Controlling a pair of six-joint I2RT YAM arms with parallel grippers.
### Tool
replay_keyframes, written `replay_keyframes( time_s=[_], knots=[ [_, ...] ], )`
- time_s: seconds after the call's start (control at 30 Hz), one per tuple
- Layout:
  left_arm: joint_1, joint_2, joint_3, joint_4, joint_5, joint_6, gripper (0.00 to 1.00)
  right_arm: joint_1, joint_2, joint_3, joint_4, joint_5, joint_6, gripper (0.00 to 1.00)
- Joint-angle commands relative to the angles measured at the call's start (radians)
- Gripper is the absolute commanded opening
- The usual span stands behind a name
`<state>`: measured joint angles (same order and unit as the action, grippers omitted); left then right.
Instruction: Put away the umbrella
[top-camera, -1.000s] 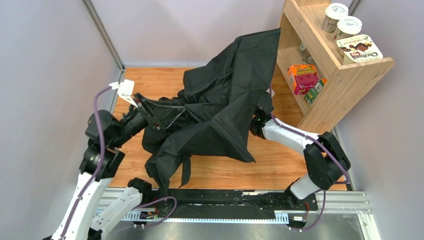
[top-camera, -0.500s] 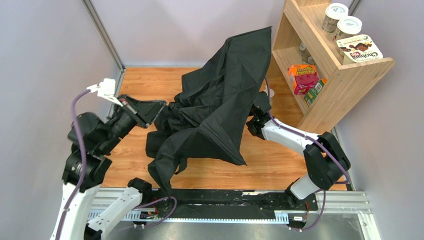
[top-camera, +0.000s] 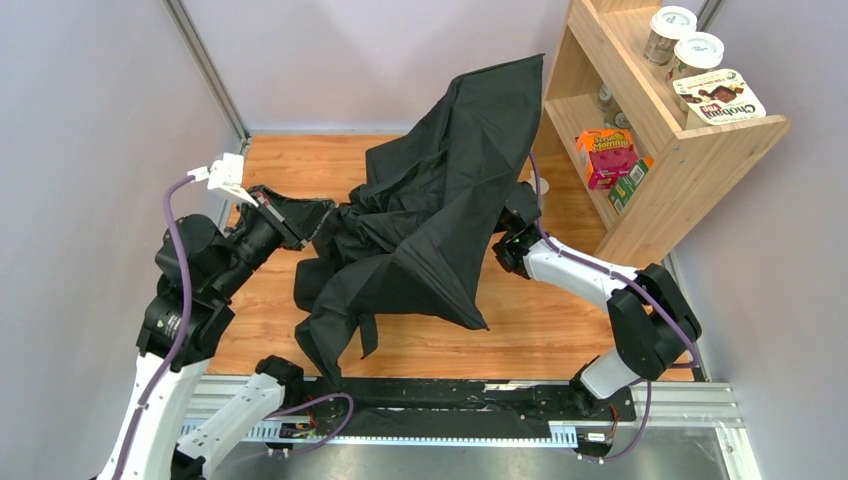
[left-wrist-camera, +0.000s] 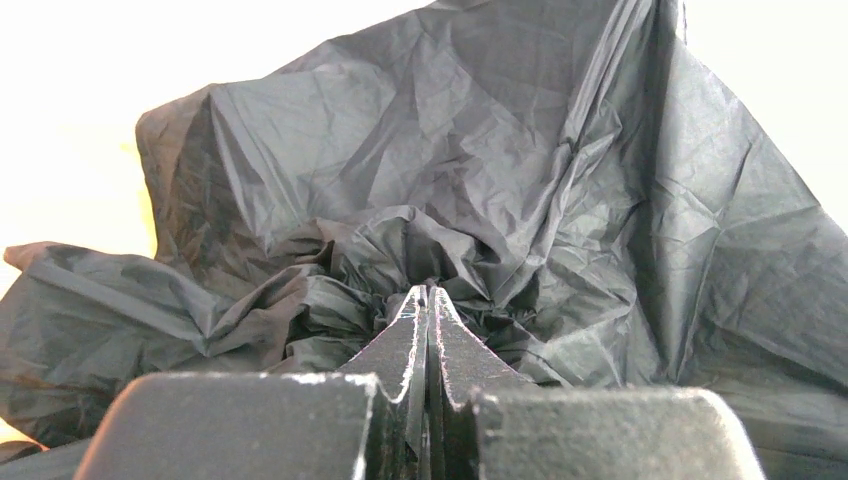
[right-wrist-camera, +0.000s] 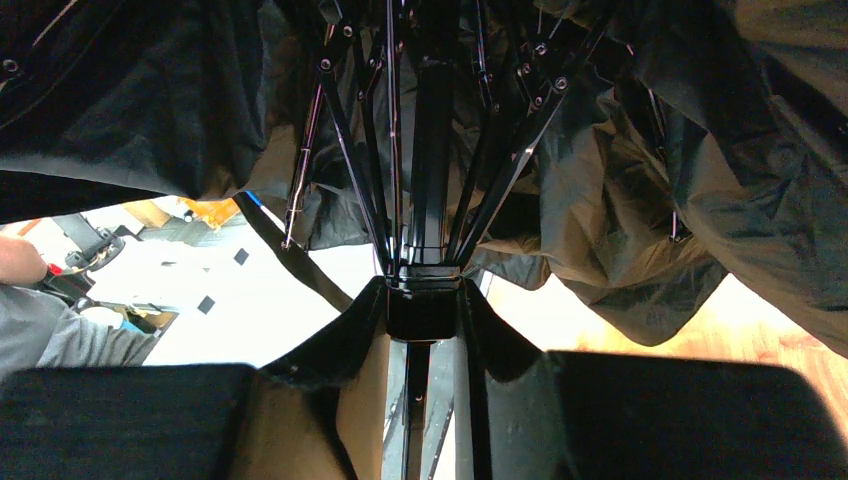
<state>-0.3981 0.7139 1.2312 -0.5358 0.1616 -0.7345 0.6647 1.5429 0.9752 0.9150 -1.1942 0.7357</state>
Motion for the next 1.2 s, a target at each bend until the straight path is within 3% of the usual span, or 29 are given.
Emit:
replay_keyframes(
  time_s=[0.0, 0.13, 0.23, 0.4, 0.5, 0.53, 0.63, 0.7, 0.83, 0.97, 1.17],
  knots=[
    [-0.001, 0.005, -0.007, 0.037, 0.011, 0.009, 0.0, 0.007, -0.052, 0.051, 0.042, 0.025, -0.022, 0.0],
    [-0.007, 0.056, -0.165, 0.261, 0.269, -0.13, 0.0, 0.009, -0.053, 0.056, 0.048, 0.044, -0.016, 0.0],
    [-0.044, 0.05, -0.3, 0.368, 0.28, -0.193, 0.0, 0.016, -0.035, 0.072, 0.08, 0.041, 0.017, 0.0],
    [-0.045, 0.03, -0.182, 0.226, 0.191, -0.039, 0.0, 0.018, -0.02, 0.071, 0.127, 0.047, 0.057, 0.0],
    [-0.045, 0.058, 0.026, -0.008, 0.028, 0.056, 0.01, 0.016, -0.024, 0.06, 0.094, 0.097, 0.07, 0.0],
    [-0.045, 0.062, 0.093, -0.048, -0.023, 0.087, 0.06, 0.016, -0.026, 0.051, 0.108, 0.125, 0.094, 0.0],
    [-0.045, 0.032, 0.134, -0.138, -0.196, 0.104, 0.5, 0.016, -0.046, 0.037, 0.072, 0.229, 0.137, 0.0],
    [-0.047, -0.017, 0.117, -0.153, -0.276, 0.093, 0.62, 0.016, -0.07, 0.03, 0.01, 0.325, 0.166, 0.0],
    [-0.044, -0.14, 0.047, -0.177, -0.393, -0.006, 0.68, 0.015, -0.136, 0.046, -0.2, 0.505, 0.142, 0.0],
    [-0.045, -0.249, -0.013, -0.225, -0.376, -0.049, 0.69, 0.001, -0.178, 0.065, -0.333, 0.652, 0.145, 0.0],
    [-0.047, -0.304, -0.041, -0.335, -0.274, -0.054, 0.67, -0.022, -0.194, 0.033, -0.246, 0.673, 0.197, 0.0]
  ],
)
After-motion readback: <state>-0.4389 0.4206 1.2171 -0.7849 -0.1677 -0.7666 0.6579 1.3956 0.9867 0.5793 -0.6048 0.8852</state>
